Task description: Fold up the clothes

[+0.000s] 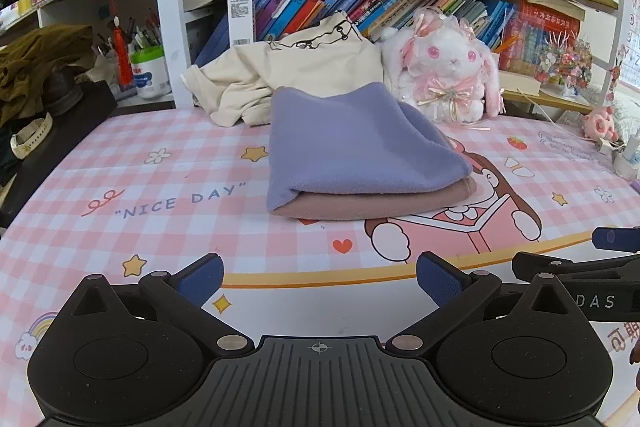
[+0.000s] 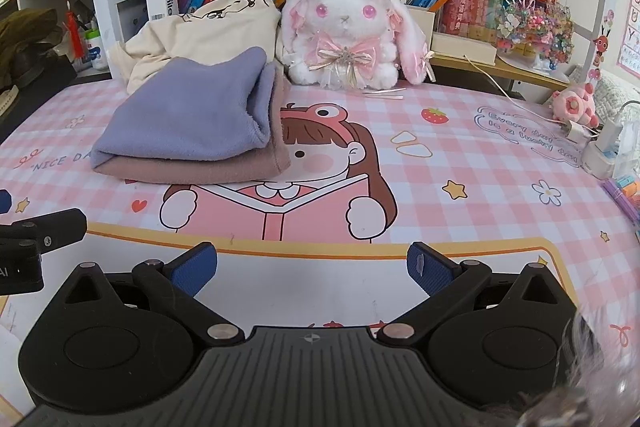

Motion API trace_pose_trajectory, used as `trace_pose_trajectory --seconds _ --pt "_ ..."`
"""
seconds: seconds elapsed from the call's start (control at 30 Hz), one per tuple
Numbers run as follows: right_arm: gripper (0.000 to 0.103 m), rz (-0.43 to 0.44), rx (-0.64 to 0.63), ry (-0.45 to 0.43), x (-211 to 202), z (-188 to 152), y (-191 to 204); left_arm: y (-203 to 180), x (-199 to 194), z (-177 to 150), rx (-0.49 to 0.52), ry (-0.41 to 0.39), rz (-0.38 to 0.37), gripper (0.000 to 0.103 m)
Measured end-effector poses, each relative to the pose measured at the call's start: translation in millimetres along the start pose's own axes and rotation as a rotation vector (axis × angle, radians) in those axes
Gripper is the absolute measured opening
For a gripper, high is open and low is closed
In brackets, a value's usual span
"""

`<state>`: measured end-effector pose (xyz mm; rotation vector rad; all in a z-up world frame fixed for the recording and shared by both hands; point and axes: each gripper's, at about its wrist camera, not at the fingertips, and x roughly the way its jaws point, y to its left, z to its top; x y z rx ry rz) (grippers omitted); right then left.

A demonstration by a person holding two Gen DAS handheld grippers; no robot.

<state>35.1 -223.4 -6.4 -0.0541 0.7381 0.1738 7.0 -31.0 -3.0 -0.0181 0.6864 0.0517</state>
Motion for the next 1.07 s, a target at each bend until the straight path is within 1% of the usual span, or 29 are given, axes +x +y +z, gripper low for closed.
trace_pose_trajectory --seconds 0.3,0.43,0.6,0.8,0.97,1.07 --pt "0.103 0.002 -0.005 0.003 0.0 -0.2 -0.1 -0.1 -1.7 0.0 0.000 -0.004 -0.003 0.103" --pt "0.103 0.003 -0.010 0.002 -0.3 -0.5 0.4 -0.2 -4.0 1.1 0.001 -0.016 0.006 0.103" --pt "0.103 0.005 -0.021 -0.003 -1.8 -1.5 2.3 0.3 -4.0 0.6 0.001 -0.008 0.013 0.103" --pt "0.103 0.004 -0.019 0.009 -0.7 -2.8 3.2 3.1 -4.9 -1.7 -0.010 -0.004 -0.009 0.103" --pt "0.103 0.003 -0.014 0.020 0.9 -4.0 3.2 4.1 -8.8 -3.9 -0.001 -0.044 -0.018 0.103" --pt "0.103 0.005 -0.018 0.022 1.2 -4.0 4.2 4.1 -7.4 -3.8 -0.001 -0.037 -0.021 0.103"
